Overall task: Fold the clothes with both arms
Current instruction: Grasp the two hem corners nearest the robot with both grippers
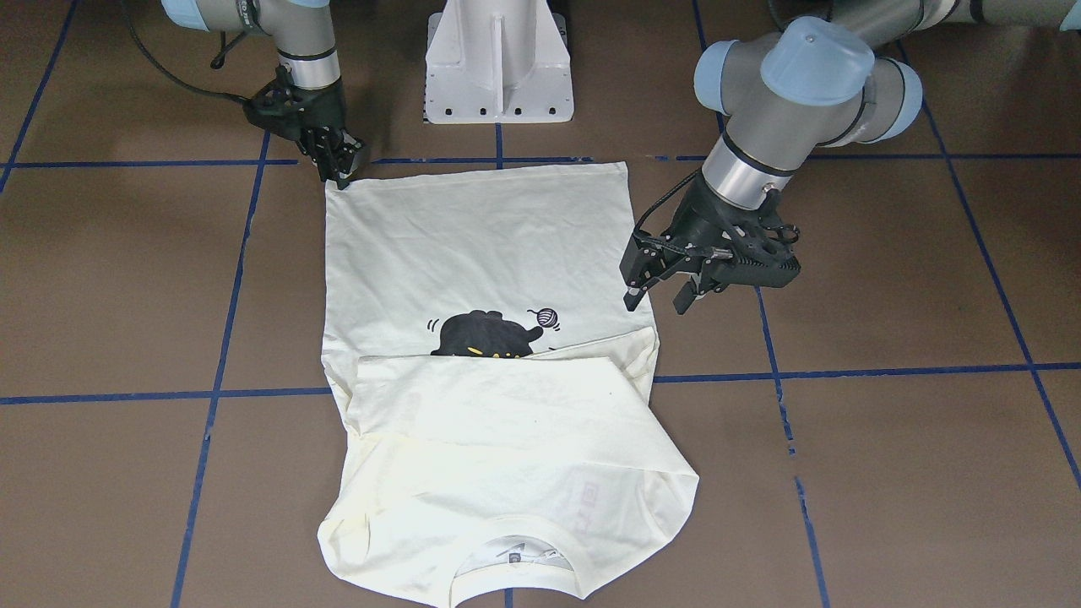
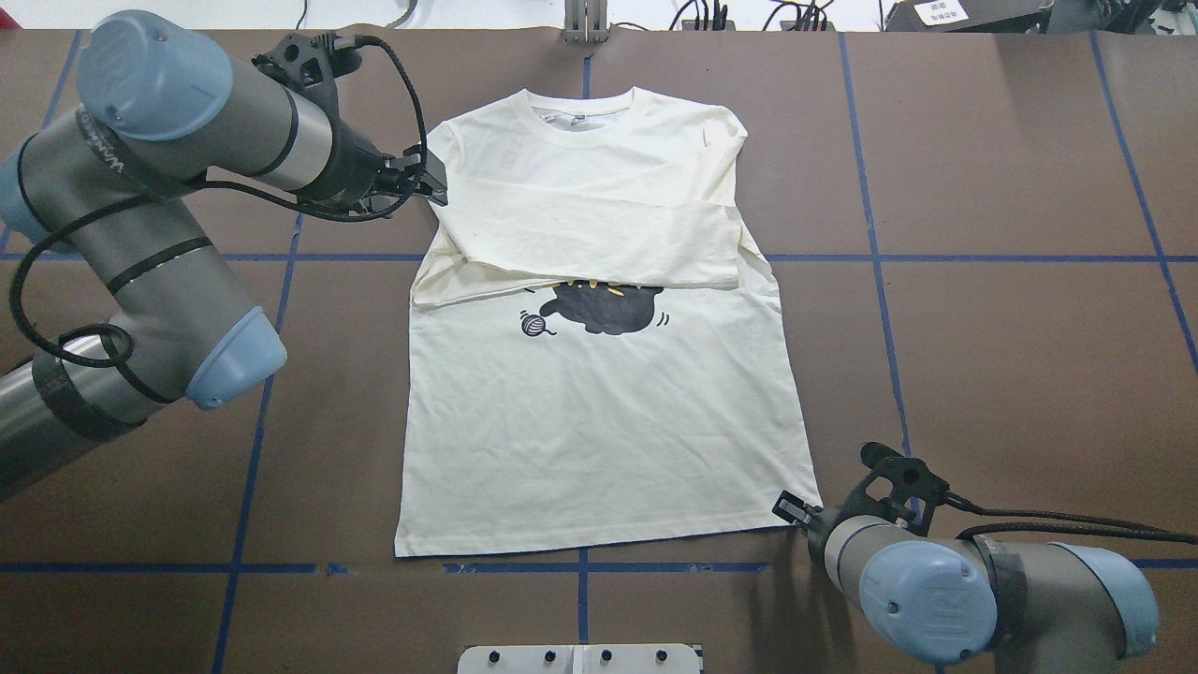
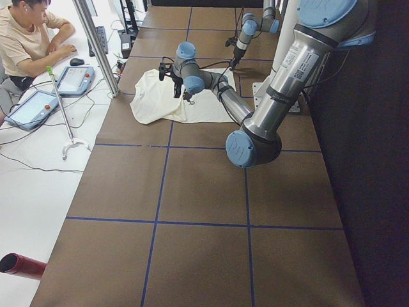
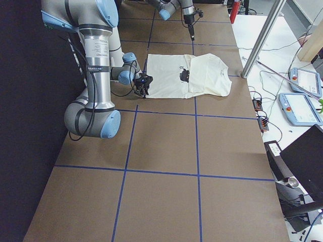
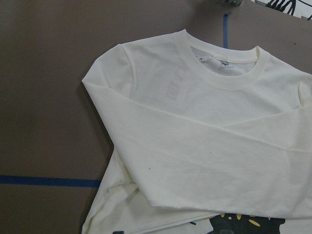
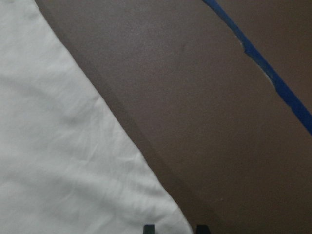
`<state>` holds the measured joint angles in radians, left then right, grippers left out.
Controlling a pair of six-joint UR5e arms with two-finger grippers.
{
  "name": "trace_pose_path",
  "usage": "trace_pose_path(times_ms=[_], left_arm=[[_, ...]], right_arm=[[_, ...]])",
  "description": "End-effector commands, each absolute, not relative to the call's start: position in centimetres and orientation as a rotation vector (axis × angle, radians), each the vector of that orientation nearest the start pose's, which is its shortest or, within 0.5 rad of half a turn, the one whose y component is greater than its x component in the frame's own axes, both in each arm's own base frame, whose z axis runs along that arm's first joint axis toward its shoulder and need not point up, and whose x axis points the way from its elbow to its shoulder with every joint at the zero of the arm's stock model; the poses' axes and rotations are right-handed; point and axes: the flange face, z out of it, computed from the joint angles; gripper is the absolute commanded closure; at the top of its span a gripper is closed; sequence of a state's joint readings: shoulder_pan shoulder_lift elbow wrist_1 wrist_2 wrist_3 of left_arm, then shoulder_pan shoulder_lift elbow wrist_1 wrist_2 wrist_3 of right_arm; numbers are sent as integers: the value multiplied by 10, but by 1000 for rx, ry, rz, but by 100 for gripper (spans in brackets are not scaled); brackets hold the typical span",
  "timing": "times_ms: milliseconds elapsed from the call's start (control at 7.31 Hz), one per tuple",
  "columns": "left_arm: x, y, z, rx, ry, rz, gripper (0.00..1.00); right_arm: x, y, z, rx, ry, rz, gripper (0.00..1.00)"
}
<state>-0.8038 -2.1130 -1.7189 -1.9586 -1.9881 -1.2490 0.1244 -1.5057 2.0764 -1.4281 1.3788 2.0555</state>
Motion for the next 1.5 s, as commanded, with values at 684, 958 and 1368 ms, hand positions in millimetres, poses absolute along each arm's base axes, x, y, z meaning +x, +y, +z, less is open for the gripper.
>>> trace_pose_path(times_ms=[684, 958, 1368], left_arm=[[382, -530, 232, 176, 1114, -338, 28], [429, -416, 265, 69, 1078, -504, 28], [484, -292, 317, -39, 899, -484, 33]], right_arm=[[-459, -220, 357, 53, -803, 669, 100], [-451, -217, 341, 38, -839, 664, 100], [-448, -213, 334, 13, -851, 650, 100]])
